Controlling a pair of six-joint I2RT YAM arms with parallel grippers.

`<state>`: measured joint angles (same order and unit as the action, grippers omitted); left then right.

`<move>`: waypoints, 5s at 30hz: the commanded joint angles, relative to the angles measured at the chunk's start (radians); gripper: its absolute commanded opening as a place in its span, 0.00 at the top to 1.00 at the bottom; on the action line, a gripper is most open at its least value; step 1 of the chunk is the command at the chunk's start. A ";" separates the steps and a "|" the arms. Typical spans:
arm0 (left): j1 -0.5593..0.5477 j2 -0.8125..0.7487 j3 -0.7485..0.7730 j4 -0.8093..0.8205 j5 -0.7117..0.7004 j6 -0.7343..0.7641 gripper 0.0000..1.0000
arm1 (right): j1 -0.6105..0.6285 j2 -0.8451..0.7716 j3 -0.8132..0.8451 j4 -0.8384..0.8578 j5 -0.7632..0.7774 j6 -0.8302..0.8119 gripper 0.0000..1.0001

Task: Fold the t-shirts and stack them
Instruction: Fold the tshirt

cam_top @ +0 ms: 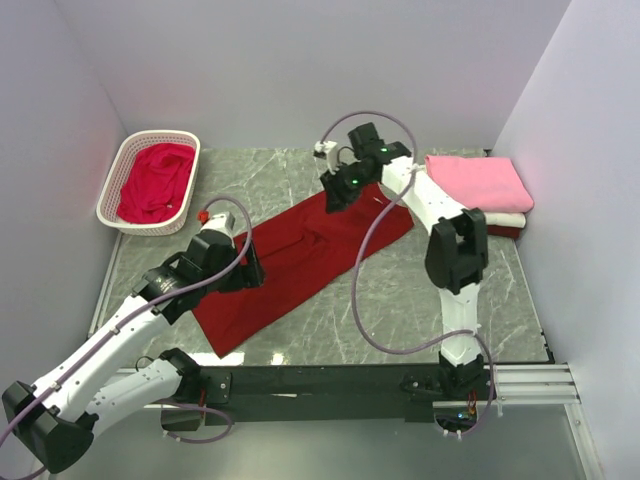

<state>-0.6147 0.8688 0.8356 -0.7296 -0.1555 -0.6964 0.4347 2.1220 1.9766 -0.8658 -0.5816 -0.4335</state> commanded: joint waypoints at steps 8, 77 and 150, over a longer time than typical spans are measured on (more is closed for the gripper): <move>0.027 0.359 0.152 0.404 0.148 0.437 0.01 | -0.260 -0.241 -0.271 0.063 -0.190 -0.031 0.54; 0.426 0.319 0.292 0.493 0.059 0.453 0.13 | 0.375 -0.442 -0.827 0.350 0.032 -0.876 0.37; 0.421 1.627 1.192 0.262 0.406 0.143 0.86 | -0.335 -0.958 -1.029 0.235 -0.340 -0.390 0.33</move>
<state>-0.1940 2.4332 1.9717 -0.3859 0.2928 -0.5652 0.1131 1.1915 0.9382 -0.6231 -0.8749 -0.8413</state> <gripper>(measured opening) 0.184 0.669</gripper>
